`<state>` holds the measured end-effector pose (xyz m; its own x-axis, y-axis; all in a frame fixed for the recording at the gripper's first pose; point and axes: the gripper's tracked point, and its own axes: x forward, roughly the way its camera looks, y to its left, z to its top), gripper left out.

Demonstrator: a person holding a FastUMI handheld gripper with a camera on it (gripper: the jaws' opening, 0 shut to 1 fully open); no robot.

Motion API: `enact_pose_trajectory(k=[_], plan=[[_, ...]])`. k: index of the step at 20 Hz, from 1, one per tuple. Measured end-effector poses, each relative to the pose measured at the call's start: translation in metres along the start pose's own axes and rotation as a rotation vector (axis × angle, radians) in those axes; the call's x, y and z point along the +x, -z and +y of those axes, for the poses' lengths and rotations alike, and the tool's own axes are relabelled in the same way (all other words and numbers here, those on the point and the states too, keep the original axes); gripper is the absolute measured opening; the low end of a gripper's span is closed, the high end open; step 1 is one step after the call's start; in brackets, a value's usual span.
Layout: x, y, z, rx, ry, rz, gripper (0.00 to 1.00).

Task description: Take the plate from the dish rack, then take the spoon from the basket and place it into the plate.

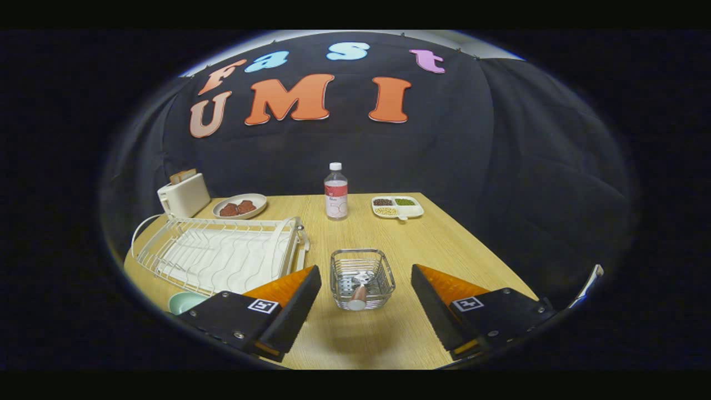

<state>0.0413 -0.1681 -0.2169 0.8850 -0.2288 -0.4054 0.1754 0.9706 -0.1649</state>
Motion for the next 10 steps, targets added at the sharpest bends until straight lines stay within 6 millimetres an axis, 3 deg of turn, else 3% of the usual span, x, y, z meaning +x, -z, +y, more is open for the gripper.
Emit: enact_pose_trajectory(k=[4, 8, 10], plan=[[0.014, 0.01, 0.003, -0.035, -0.009, 0.009, 0.78], [0.023, 0.021, 0.005, -0.021, -0.028, 0.044, 0.48], [0.024, 0.017, 0.003, -0.022, -0.016, 0.024, 0.3]])
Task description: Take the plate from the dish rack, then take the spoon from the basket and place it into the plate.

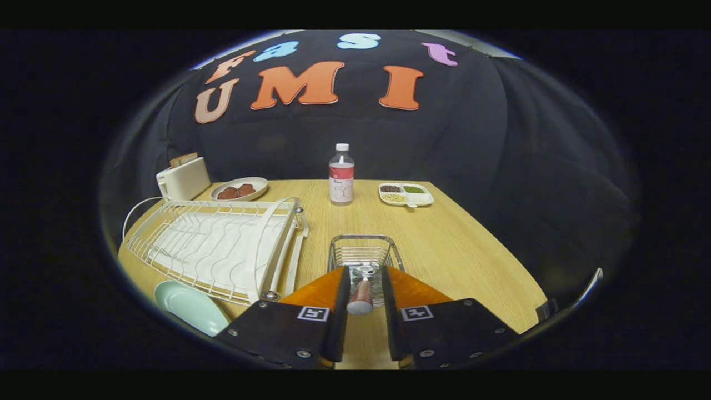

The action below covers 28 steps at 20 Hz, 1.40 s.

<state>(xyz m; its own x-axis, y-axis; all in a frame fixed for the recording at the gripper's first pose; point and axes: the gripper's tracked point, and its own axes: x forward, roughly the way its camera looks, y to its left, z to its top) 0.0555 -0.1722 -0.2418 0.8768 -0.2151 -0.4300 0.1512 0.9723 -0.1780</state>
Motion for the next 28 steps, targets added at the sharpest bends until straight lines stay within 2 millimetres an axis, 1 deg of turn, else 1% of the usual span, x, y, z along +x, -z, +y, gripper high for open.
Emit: enact_pose_trajectory(k=[1, 2, 4, 6, 9, 11, 16, 18, 19, 22, 26, 28], plan=[[0.001, -0.002, -0.001, 0.006, 0.001, -0.006, 0.21], [0.001, -0.003, 0.0, 0.016, -0.006, -0.001, 0.17], [0.0, -0.007, 0.0, 0.042, -0.011, 0.008, 0.15], [-0.005, -0.021, -0.007, 0.04, 0.01, -0.022, 0.13], [-0.02, -0.038, -0.006, 0.043, 0.006, -0.041, 0.13], [-0.034, -0.051, -0.005, 0.042, 0.007, -0.059, 0.13], [-0.075, -0.089, 0.007, 0.04, 0.008, -0.131, 0.13], [-0.092, -0.101, 0.018, 0.043, -0.012, -0.155, 0.13], [-0.105, -0.104, 0.027, 0.041, -0.026, -0.166, 0.13], [-0.127, -0.116, 0.054, 0.033, -0.079, -0.197, 0.13], [-0.151, -0.115, 0.105, 0.029, -0.197, -0.201, 0.13], [-0.159, -0.11, 0.131, -0.001, -0.256, -0.204, 0.13]])
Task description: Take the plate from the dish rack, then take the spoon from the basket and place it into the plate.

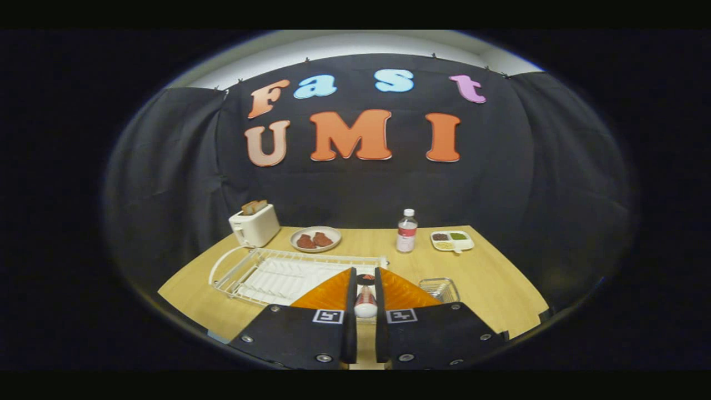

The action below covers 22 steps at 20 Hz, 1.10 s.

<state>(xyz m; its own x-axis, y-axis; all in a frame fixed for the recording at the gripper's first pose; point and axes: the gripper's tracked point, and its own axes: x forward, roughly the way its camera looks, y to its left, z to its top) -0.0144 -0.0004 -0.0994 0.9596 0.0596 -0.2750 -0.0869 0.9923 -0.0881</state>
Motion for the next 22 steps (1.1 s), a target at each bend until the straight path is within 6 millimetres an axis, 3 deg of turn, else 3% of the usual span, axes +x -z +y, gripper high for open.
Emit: enact_pose_trajectory(k=[7, 10, 14, 19, 22], plan=[[-0.024, 0.035, 0.082, -0.084, -0.248, 0.036, 0.13], [-0.033, 0.053, 0.105, -0.147, -0.337, 0.059, 0.13], [-0.034, 0.085, 0.127, -0.187, -0.425, 0.114, 0.13], [-0.019, 0.13, 0.131, -0.22, -0.464, 0.197, 0.13], [-0.014, 0.144, 0.132, -0.233, -0.478, 0.222, 0.13]])
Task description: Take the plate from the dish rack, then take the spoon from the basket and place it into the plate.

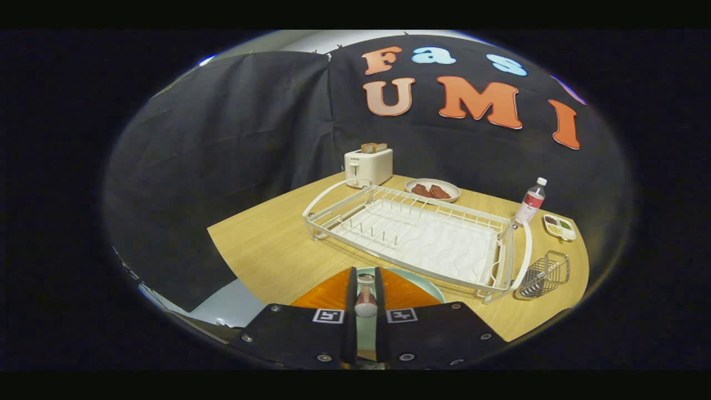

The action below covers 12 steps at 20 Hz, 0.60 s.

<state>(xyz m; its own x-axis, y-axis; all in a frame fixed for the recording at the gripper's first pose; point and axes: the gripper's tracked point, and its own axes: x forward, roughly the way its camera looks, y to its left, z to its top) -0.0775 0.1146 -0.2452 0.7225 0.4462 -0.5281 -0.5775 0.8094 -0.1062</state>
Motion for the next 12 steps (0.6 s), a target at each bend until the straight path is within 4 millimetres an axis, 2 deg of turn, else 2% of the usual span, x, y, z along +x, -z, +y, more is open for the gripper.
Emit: enact_pose_trajectory(k=[4, 9, 11, 12], plan=[[0.007, 0.013, -0.009, 0.004, 0.011, 0.031, 0.14], [0.01, 0.018, -0.024, 0.054, 0.055, 0.051, 0.24], [0.011, 0.015, -0.028, 0.068, 0.069, 0.056, 0.47], [0.01, 0.014, -0.031, 0.074, 0.081, 0.054, 0.52]])
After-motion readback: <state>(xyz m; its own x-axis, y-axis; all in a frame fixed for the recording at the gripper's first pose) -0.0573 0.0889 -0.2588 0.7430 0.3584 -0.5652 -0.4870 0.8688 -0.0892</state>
